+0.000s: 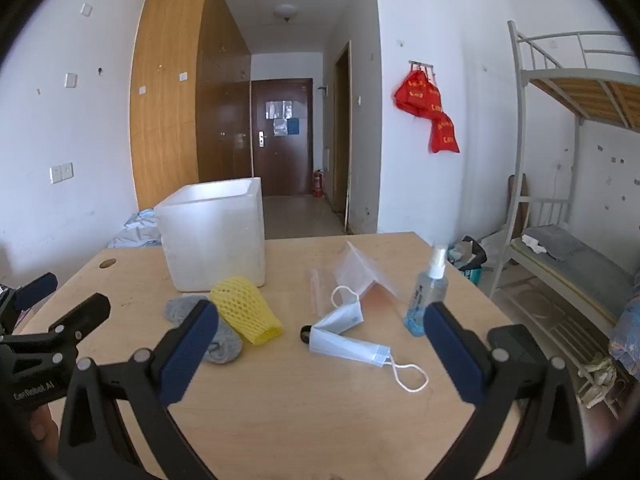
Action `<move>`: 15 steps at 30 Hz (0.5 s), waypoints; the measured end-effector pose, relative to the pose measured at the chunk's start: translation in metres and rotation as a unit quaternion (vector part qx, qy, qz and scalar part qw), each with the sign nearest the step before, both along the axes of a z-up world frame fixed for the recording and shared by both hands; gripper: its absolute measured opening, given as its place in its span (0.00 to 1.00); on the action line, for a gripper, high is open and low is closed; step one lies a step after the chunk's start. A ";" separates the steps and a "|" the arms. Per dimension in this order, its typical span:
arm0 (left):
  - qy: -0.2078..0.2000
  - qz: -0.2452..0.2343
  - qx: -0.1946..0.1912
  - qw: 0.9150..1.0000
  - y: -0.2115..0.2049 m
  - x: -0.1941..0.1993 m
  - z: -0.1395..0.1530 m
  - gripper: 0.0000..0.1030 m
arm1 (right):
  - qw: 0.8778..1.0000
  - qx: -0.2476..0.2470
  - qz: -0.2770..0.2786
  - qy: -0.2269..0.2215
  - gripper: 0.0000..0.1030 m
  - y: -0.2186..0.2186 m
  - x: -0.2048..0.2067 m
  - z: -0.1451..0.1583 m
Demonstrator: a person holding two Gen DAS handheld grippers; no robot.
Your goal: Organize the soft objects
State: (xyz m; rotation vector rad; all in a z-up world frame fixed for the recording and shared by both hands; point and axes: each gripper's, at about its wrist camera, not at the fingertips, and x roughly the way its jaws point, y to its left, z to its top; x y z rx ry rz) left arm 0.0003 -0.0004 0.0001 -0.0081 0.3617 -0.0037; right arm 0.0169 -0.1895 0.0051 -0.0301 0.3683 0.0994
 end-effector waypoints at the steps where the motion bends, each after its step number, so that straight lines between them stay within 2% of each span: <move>1: 0.000 0.000 0.000 1.000 0.000 0.000 0.000 1.00 | 1.000 0.000 0.001 -0.003 1.00 0.000 0.000 0.000; 5: -0.014 0.007 -0.006 1.000 0.002 0.000 0.006 1.00 | 1.000 0.002 0.002 -0.003 1.00 0.000 -0.001 0.000; 15: -0.009 0.008 -0.018 1.000 0.006 0.002 0.001 1.00 | 1.000 0.003 0.003 -0.003 1.00 0.000 0.001 -0.001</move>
